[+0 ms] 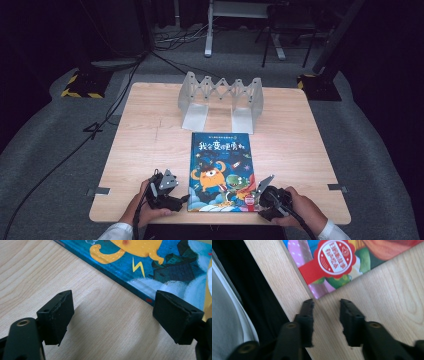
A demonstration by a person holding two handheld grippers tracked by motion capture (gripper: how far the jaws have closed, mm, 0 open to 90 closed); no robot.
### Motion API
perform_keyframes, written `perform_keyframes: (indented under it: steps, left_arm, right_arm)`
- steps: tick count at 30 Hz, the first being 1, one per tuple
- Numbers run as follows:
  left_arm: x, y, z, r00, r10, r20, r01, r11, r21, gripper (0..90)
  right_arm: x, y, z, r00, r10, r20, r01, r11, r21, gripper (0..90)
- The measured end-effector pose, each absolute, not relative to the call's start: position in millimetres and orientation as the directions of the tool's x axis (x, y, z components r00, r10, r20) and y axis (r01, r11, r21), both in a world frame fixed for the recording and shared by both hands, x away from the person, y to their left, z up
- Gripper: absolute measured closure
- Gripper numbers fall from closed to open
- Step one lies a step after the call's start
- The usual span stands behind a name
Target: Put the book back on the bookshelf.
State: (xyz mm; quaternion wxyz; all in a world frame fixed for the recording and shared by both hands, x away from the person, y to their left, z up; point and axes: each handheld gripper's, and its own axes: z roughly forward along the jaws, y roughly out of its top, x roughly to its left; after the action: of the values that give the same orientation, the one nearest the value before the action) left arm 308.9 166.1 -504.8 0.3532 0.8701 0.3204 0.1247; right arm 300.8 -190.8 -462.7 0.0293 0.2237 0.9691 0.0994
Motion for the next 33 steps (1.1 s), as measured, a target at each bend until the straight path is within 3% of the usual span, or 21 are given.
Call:
perform_keyframes:
  steps: [8, 16, 19, 22, 27, 33]
  left_arm:
    - [309, 166, -505, 0.763, 0.647, -0.010, 0.471, -0.544, 0.694, 17.7]
    - [309, 166, -505, 0.763, 0.646, -0.010, 0.470, -0.544, 0.695, 17.9]
    - [309, 166, -505, 0.763, 0.646, -0.010, 0.470, -0.544, 0.695, 18.1]
    - [309, 167, -505, 0.763, 0.647, -0.010, 0.470, -0.544, 0.695, 18.2]
    - [309, 167, -505, 0.760, 0.650, -0.014, 0.475, -0.540, 0.695, 18.2]
    - [308, 168, -505, 0.762, 0.648, -0.011, 0.473, -0.544, 0.693, 18.2]
  right_arm:
    - [297, -187, -463, -0.899, 0.437, -0.008, 0.423, 0.874, 0.237, 76.3]
    - [287, -210, -471, -0.875, 0.483, 0.031, 0.447, 0.780, 0.438, 76.6]
    - [289, -222, -477, -0.857, 0.499, 0.132, 0.488, 0.699, 0.522, 76.7]
    - [289, -227, -481, -0.865, 0.477, 0.152, 0.472, 0.676, 0.566, 76.3]
    - [290, -227, -480, -0.882, 0.446, 0.154, 0.438, 0.652, 0.619, 71.4]
    - [298, -226, -476, -0.892, 0.411, 0.188, 0.420, 0.603, 0.678, 49.8]
